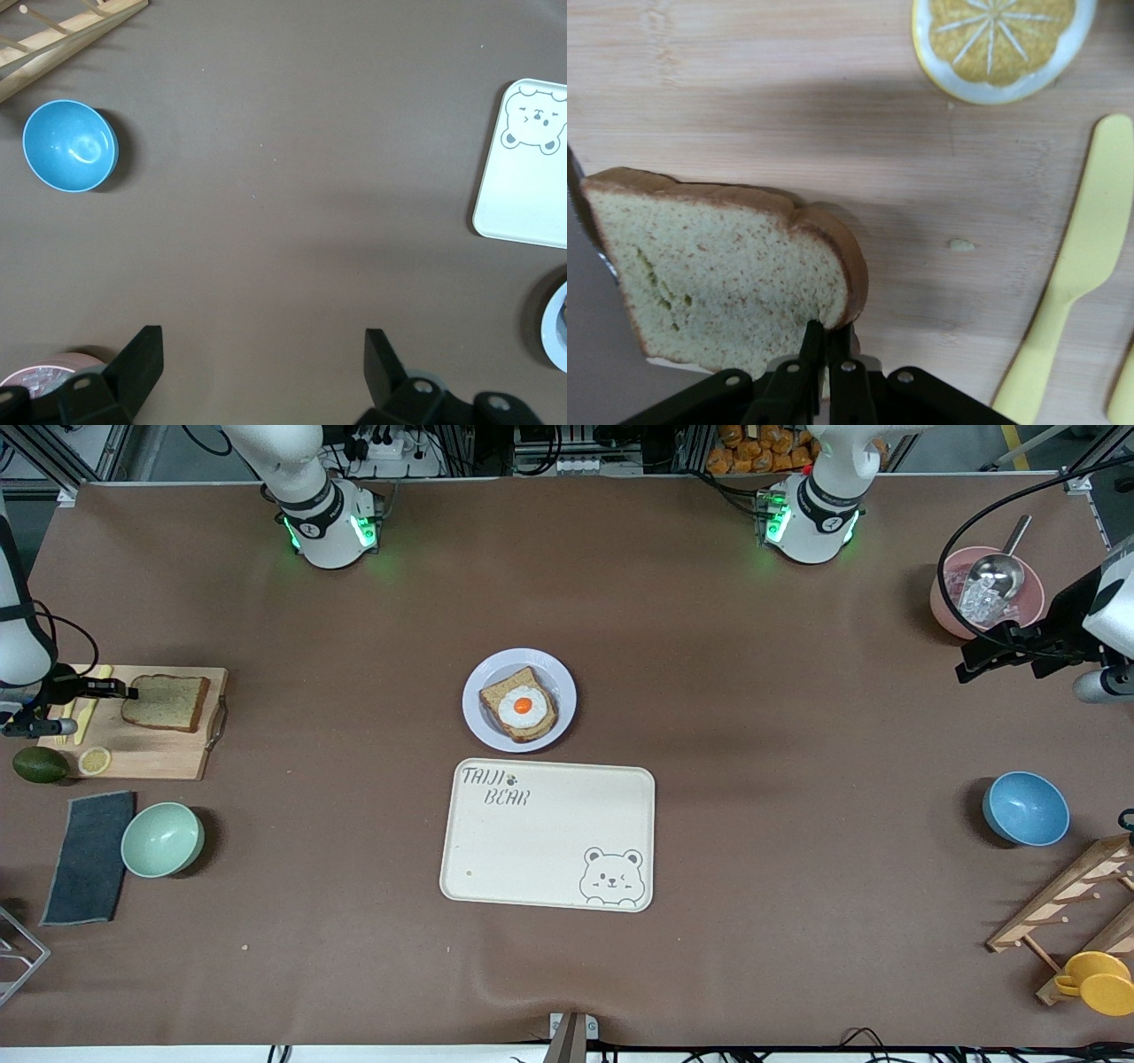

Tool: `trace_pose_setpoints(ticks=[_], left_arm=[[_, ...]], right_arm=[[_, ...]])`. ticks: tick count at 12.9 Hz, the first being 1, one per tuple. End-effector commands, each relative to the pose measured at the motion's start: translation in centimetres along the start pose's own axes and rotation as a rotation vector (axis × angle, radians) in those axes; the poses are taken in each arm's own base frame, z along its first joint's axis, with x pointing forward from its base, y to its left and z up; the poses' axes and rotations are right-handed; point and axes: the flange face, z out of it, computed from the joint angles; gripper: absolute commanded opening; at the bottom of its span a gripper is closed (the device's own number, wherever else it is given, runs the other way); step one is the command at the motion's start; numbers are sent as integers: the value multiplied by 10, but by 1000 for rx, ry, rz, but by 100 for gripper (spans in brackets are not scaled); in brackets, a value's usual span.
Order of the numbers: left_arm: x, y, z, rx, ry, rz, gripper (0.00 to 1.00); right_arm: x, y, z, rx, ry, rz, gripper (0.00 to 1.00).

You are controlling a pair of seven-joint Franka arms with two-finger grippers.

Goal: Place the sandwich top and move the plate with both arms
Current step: 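Lower the right gripper and grasp the bread slice on the board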

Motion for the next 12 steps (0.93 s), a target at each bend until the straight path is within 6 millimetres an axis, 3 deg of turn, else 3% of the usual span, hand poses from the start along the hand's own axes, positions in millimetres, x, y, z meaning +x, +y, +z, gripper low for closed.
trace_pose_setpoints(ticks=[1,4,6,10,12], left_arm=[[2,-1,0,-12,6,4,100],[2,1,0,-14,7,6,100],[3,1,3,-15,2,5,100],[6,3,10,-17,-10,9,100],[7,4,11,-17,-8,10,100]], right_arm=[[-1,-14,-30,3,-3,-35,0],[8,-32,-64,35,-34,-69,0],[18,-55,-83,79,-60,-108,0],[46,-124,-128,167,-47,-271,0],[64,-177,-150,210,-62,-427,0]])
